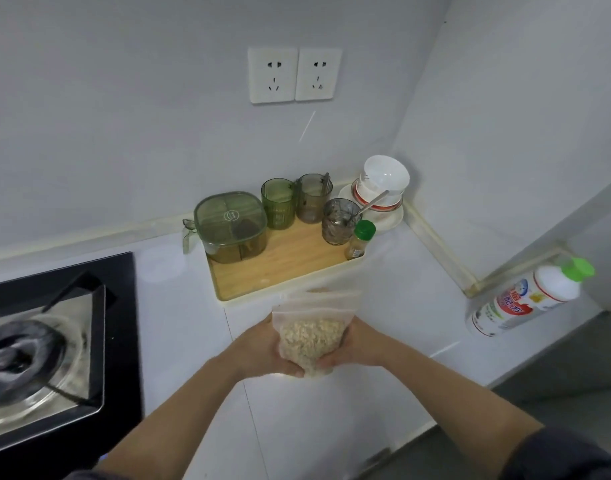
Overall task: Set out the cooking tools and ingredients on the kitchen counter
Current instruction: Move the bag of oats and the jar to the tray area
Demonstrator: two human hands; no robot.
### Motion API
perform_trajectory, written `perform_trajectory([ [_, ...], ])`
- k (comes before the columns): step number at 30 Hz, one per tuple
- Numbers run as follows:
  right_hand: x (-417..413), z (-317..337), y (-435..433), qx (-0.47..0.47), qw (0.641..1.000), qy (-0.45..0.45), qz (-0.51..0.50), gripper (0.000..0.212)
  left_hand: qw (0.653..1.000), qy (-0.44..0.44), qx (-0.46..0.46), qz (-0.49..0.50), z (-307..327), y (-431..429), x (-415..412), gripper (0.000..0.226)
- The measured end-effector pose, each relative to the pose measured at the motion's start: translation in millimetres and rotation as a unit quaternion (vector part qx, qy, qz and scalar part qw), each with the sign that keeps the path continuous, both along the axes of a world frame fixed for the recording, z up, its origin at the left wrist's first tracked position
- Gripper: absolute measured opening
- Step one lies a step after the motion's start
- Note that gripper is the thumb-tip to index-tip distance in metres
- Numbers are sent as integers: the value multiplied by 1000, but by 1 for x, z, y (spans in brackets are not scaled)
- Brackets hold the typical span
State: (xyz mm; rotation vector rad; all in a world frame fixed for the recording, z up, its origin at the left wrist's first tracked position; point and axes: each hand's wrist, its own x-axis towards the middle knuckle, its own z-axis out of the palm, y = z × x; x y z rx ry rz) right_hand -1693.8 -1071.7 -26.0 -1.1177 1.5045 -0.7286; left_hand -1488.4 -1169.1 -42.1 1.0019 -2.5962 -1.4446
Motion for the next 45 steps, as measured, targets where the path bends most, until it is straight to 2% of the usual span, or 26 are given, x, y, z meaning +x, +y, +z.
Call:
perform_trajectory([
  [2, -5, -1, -5, -2, 1000, 8, -14, 78, 999, 22, 5, 48, -5, -4, -5, 86],
  [7, -23, 11, -34, -31, 997, -19, -73, 88, 994, 50, -26, 97, 26, -32, -22, 78],
  [10, -38, 33, -71, -48, 995, -16, -86, 73, 990, 51, -29, 126, 46, -64, -44, 69],
  [15, -58, 39, -137, -44, 996, 66, -33, 74, 976, 98, -14, 192, 31, -99, -73, 75],
  [17, -61, 30, -152, -29, 995, 99, 0, 69, 968, 120, -8, 220, 12, -104, -81, 78],
  [20, -61, 12, -161, -11, 995, 101, 12, 67, 960, 126, 5, 248, -15, -109, -83, 78],
  [26, -63, -6, -166, -9, 997, 59, 42, 92, 967, 135, 32, 214, -35, -120, -78, 76],
  [29, -60, -11, -172, -30, 998, 45, 21, 85, 967, 141, 15, 211, -33, -124, -77, 75],
  [33, -62, -14, -171, -67, 996, 51, -5, 63, 963, 157, 24, 217, -33, -123, -72, 63],
  [35, -63, -19, -170, -77, 995, 58, -6, 56, 963, 166, 20, 210, -36, -122, -71, 65],
  [37, -60, -22, -170, -74, 995, 72, 0, 60, 966, 173, 6, 193, -35, -120, -71, 71],
  [40, -60, -29, -174, -78, 992, 96, -2, 79, 964, 191, 4, 185, -31, -118, -73, 73],
  [45, -57, -33, -176, -130, 980, 147, -18, 79, 955, 222, 5, 195, -29, -114, -74, 67],
])
